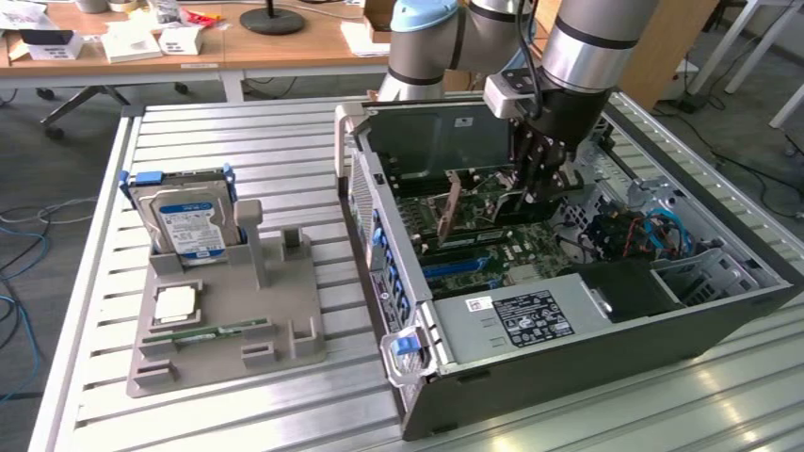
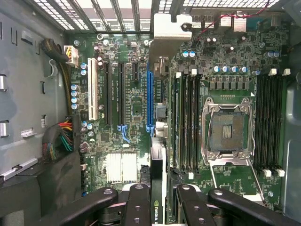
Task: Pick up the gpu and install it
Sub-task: 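Insert the gpu into the slot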
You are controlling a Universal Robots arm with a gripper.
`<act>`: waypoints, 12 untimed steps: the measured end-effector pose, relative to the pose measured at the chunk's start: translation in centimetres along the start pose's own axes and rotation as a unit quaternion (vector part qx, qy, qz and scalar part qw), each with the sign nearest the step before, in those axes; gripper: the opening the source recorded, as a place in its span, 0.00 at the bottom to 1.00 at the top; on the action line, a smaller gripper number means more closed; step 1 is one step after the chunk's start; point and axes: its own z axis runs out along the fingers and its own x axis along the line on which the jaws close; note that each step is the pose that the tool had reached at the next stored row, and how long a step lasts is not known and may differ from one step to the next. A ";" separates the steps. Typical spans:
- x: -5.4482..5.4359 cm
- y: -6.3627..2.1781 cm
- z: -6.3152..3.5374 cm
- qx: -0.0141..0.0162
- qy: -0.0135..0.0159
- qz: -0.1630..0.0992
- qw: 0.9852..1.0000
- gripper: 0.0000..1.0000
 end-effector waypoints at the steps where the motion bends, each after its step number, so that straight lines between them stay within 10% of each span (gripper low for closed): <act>1: 0.0 0.00 0.00 0.000 0.000 0.000 1.000 0.26; 12: 0.0 1.00 0.01 0.000 0.000 0.000 1.000 0.26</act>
